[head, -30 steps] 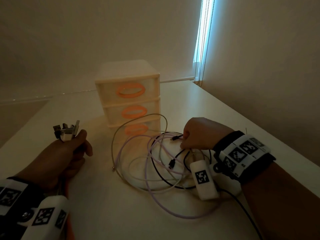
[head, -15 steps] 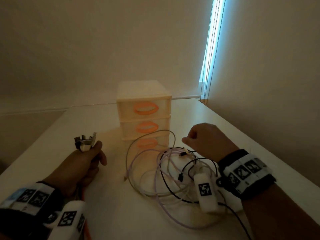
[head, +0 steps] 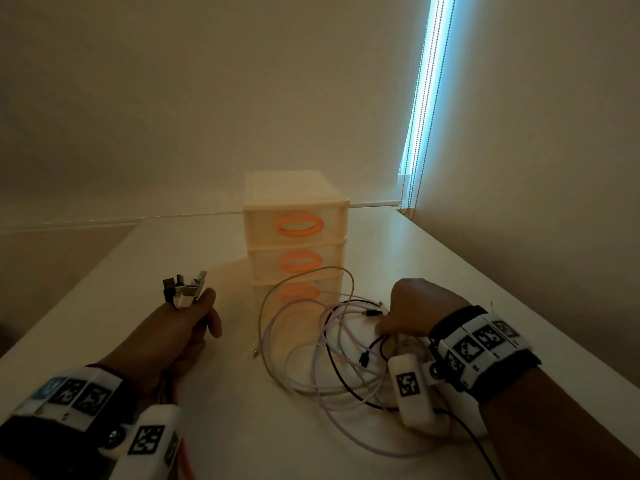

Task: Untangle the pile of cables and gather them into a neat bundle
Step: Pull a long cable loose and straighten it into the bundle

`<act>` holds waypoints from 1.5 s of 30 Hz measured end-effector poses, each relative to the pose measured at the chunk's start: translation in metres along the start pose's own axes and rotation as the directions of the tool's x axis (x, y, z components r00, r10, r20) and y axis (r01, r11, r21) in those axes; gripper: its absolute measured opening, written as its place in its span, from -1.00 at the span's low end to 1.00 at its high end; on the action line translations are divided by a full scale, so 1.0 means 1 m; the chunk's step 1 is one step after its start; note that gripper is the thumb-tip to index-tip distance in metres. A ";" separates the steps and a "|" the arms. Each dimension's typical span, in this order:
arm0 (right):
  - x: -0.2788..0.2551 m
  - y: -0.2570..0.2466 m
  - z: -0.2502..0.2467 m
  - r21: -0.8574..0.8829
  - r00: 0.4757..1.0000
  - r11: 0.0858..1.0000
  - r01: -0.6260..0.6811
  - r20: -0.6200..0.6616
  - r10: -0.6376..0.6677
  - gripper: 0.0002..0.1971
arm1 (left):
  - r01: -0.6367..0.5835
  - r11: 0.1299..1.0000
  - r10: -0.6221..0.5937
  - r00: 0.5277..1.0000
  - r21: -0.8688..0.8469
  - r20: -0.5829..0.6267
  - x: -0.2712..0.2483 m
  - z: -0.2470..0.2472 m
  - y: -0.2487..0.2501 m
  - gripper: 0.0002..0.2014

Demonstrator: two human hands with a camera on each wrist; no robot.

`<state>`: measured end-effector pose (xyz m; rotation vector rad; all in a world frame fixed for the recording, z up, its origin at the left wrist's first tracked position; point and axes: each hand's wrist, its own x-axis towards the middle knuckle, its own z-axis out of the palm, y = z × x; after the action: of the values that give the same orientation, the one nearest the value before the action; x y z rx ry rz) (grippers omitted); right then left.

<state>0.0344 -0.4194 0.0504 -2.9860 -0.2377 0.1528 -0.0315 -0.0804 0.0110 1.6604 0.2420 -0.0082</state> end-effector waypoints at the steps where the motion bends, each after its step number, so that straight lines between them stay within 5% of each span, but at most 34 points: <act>1: 0.000 -0.001 0.000 -0.015 1.000 1.000 -0.011 -0.005 0.011 -0.62 | 0.003 1.000 -0.003 1.000 -0.002 0.001 0.000 0.000 0.000 -0.45; 14: -0.001 -0.009 -0.002 -0.050 0.998 0.998 -0.024 -0.063 0.021 -0.69 | -0.021 0.997 0.022 1.000 -0.072 0.014 -0.005 -0.005 0.000 -0.45; 16: -0.002 -0.005 -0.006 0.017 0.983 0.999 -0.033 -0.178 0.035 -0.75 | -0.017 0.995 0.019 1.000 -0.095 0.016 -0.005 -0.007 0.000 -0.45; 18: -0.007 -0.001 -0.019 0.227 0.915 0.973 0.039 -0.400 0.056 -0.81 | -0.014 0.993 0.017 1.000 -0.117 0.024 -0.005 -0.009 -0.001 -0.45; 20: -0.014 -0.001 -0.045 0.628 0.839 0.746 0.222 -0.513 0.182 -0.81 | -0.010 0.992 0.014 0.999 -0.127 0.030 -0.004 -0.010 -0.002 -0.45; 22: -0.027 -0.004 -0.079 0.865 0.857 0.356 0.355 -0.453 0.246 -0.80 | -0.014 0.993 0.019 0.999 -0.120 0.036 -0.003 -0.011 -0.002 -0.44; 23: -0.030 -0.006 -0.093 0.883 0.864 0.260 0.390 -0.449 0.228 -0.82 | -0.018 0.994 0.022 0.999 -0.110 0.039 -0.003 -0.011 -0.002 -0.44; 27: -0.039 -0.021 -0.135 0.675 0.840 0.574 0.464 -0.541 -0.042 -0.93 | -0.029 0.994 0.034 0.998 -0.103 0.046 -0.002 -0.012 -0.002 -0.42; 29: -0.040 -0.027 -0.152 0.736 0.793 0.359 0.573 -0.609 -0.017 -0.92 | -0.029 0.995 0.033 0.998 -0.098 0.049 -0.002 -0.013 -0.002 -0.42; 31: -0.038 -0.036 -0.167 0.814 0.822 0.130 0.566 -0.569 -0.014 -0.88 | -0.026 0.994 0.031 0.999 -0.107 0.045 -0.002 -0.013 -0.003 -0.42; 34: -0.035 -0.056 -0.177 0.864 0.854 0.039 0.503 -0.489 -0.175 -0.86 | -0.031 0.993 0.034 0.999 -0.112 0.027 -0.004 -0.012 -0.002 -0.42; 38: -0.039 -0.084 -0.210 0.729 0.807 -0.423 0.539 -0.591 0.010 -0.88 | -0.053 0.994 0.055 0.998 -0.101 0.017 -0.006 -0.011 0.000 -0.42; 40: -0.050 -0.097 -0.216 0.768 0.812 -0.334 0.547 -0.583 -0.011 -0.97 | -0.062 0.991 0.064 0.998 -0.117 0.013 -0.010 -0.010 0.002 -0.42; 43: -0.055 -0.119 -0.170 0.842 0.851 0.163 0.514 -0.476 -0.224 -0.92 | -0.118 0.974 0.126 0.992 -0.193 0.029 -0.020 -0.007 0.012 -0.42; 45: -0.047 -0.132 -0.118 0.810 0.882 0.352 0.470 -0.423 -0.205 -0.88 | -0.170 0.948 0.187 0.982 -0.269 0.040 -0.029 -0.003 0.020 -0.42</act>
<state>-0.0183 -0.3134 0.1908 -1.7566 -0.5428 -0.1291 -0.0574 -0.0835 0.0357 1.4071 0.0392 0.1028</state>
